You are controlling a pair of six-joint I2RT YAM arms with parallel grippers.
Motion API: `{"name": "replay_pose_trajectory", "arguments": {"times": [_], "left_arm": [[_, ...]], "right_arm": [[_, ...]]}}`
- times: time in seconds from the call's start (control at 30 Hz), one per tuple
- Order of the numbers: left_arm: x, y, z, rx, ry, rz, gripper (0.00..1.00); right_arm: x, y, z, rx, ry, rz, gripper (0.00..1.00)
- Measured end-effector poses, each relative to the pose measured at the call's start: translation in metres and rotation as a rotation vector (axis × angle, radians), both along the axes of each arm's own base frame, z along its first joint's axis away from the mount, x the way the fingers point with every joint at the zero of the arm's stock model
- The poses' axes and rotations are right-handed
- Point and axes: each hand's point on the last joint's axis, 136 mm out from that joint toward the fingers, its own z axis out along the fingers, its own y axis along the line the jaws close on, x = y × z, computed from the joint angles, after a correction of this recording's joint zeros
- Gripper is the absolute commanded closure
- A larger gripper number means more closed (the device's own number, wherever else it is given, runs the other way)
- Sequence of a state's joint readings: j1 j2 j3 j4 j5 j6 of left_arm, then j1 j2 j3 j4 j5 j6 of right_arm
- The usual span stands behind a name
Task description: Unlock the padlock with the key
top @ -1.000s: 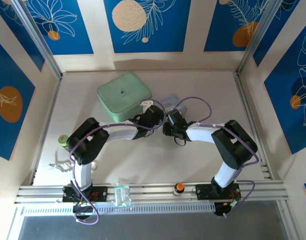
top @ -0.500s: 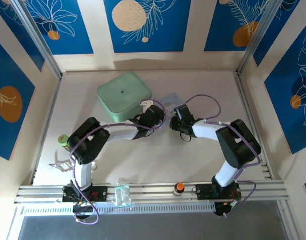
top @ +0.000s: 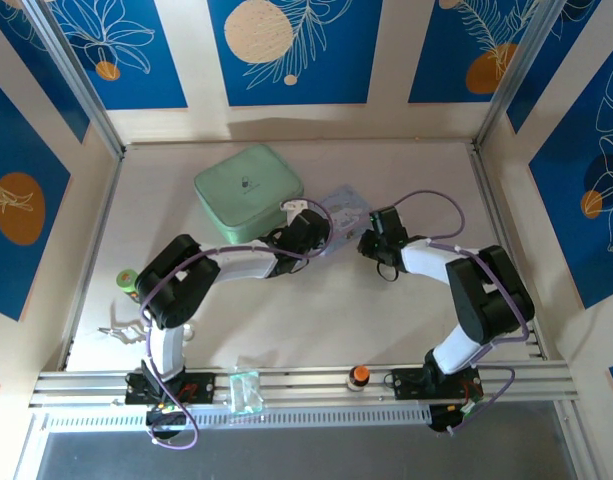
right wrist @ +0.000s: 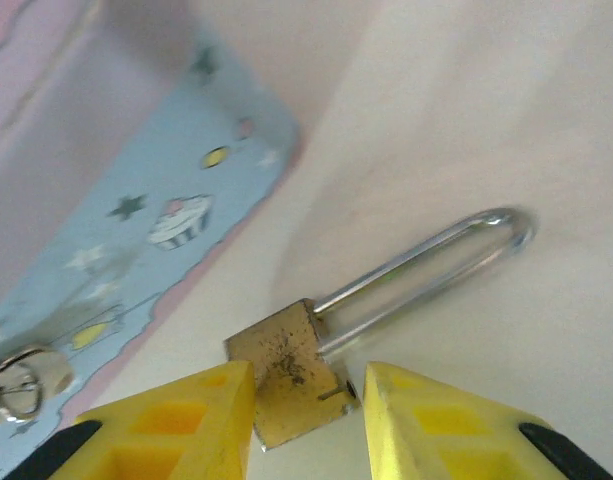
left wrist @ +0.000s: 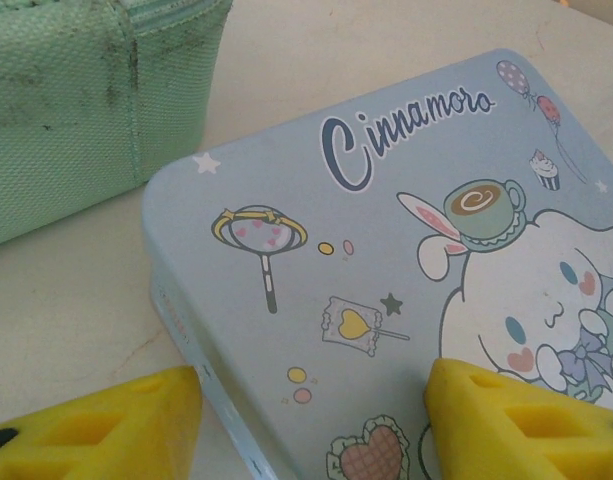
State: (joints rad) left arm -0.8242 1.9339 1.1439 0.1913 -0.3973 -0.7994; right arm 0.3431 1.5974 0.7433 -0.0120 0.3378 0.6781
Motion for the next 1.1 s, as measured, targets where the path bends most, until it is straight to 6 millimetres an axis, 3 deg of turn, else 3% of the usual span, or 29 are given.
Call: {"name": "replay_pose_trajectory", "arguments": {"times": [0.13,0.43,0.57,0.7,0.9,1.1], "left_arm": [[0.007,0.007,0.0,0.024,0.031,-0.015,0.19],[0.046,0.013,0.006,0.054,0.076,-0.048,0.15],[0.049,0.021,0.008,0.1,0.089,-0.058,0.11],[0.041,0.028,0.015,0.129,0.101,-0.07,0.1],[0.01,0.053,0.034,0.127,0.102,-0.076,0.09],[-0.025,0.079,0.022,0.128,0.147,-0.07,0.08]], "right_arm": [[-0.007,-0.013,0.003,0.012,0.025,-0.027,0.61],[-0.015,-0.02,0.006,0.09,0.073,-0.061,0.51],[-0.009,-0.011,0.004,0.122,0.089,-0.07,0.51],[0.001,0.0,-0.002,0.091,0.116,-0.069,0.51],[0.018,0.005,-0.007,-0.103,0.168,-0.066,0.52],[0.023,-0.003,-0.01,-0.222,0.208,-0.046,0.58]]}}
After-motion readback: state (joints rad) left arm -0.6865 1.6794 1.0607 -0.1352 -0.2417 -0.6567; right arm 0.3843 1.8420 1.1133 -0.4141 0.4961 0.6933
